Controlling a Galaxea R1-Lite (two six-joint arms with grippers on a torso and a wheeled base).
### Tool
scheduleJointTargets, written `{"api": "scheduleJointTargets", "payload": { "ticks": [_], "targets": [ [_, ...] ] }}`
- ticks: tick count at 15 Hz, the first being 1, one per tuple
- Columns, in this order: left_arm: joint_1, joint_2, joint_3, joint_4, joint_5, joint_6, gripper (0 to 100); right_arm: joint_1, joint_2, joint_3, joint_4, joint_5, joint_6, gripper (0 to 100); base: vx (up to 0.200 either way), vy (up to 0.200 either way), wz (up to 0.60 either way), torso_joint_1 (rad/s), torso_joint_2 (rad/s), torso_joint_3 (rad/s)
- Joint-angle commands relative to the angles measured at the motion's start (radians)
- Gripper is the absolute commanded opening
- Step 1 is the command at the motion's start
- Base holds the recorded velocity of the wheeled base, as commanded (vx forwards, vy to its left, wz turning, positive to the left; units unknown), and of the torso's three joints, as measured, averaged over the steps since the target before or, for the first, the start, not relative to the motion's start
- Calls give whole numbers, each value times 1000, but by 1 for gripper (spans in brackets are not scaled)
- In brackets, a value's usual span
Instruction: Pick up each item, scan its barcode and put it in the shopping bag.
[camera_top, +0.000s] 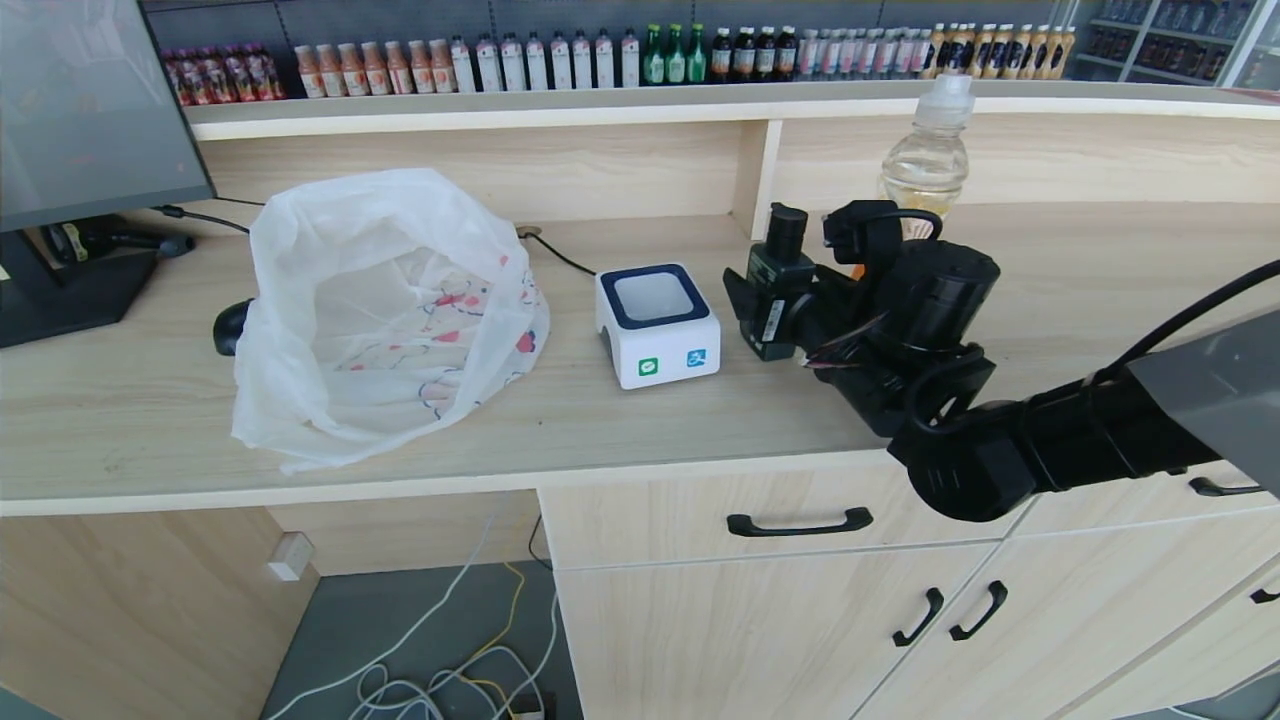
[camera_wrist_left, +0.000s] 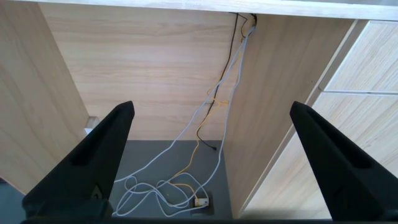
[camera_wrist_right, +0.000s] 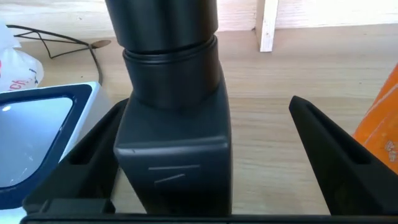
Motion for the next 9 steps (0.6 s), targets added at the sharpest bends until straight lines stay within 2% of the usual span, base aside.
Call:
{"api": "scheduleJointTargets", "payload": {
  "ticks": [1,4,5,9],
  "targets": [
    [0,0,0,0,0,0,100,-1,11,-3,-2,-1,2,100,0,0,0,0,0,0],
    [0,0,0,0,0,0,100,-9,26,0,-10,-1,13,100,0,0,0,0,0,0],
    [0,0,0,0,0,0,100,-13,34,-2,-30,5,13,0,0,0,0,0,0,0],
    [0,0,0,0,0,0,100,-15,40,-2,-33,11,11,0,0,0,0,0,0,0]
  ]
}}
